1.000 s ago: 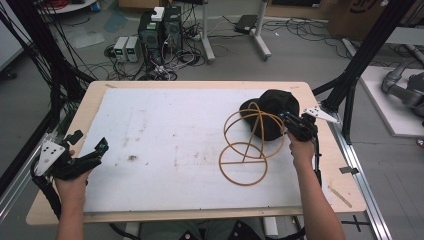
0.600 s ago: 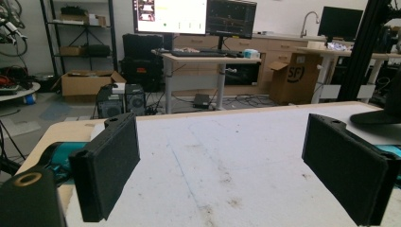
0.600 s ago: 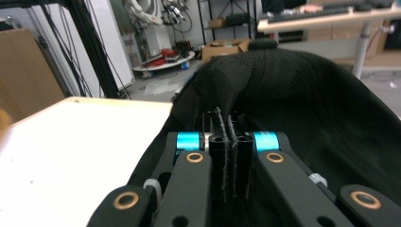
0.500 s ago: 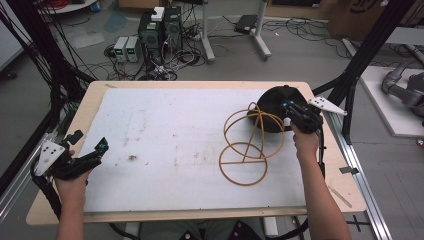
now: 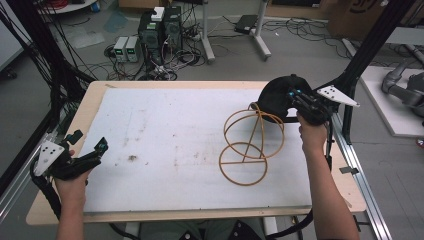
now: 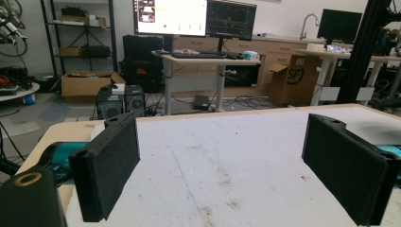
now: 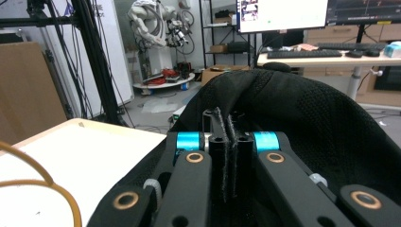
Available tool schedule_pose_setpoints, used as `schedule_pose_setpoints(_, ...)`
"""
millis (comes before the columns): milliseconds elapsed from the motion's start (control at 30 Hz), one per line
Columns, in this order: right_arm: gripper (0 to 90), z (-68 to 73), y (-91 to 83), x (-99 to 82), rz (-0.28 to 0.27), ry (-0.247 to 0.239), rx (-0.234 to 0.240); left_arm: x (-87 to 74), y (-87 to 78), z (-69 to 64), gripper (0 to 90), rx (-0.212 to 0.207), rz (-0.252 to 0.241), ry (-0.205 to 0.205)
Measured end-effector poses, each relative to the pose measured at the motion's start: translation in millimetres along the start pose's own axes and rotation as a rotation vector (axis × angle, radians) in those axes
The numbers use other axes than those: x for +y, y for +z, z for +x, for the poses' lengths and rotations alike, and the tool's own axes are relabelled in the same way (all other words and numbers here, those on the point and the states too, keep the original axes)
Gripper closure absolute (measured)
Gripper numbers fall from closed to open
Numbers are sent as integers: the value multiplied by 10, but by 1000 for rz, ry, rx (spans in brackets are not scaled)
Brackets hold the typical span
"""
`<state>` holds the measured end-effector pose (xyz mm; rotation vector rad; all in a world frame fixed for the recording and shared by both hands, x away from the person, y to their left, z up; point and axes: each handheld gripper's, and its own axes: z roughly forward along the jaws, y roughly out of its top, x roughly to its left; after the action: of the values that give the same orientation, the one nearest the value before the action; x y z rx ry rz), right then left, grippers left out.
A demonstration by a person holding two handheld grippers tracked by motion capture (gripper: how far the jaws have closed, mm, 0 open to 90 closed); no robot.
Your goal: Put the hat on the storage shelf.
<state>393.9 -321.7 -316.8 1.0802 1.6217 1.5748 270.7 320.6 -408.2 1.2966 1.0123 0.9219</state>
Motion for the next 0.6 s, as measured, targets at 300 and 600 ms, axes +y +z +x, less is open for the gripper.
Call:
schedule_pose_setpoints(300,896,-22,-33,209,-33,-6,-23,-1,0,3,123,-1,3,1)
schedule_pose_setpoints(600,894,54,-89,535,-74,-41,-15,2,2,-1,122,-1,-3,-2)
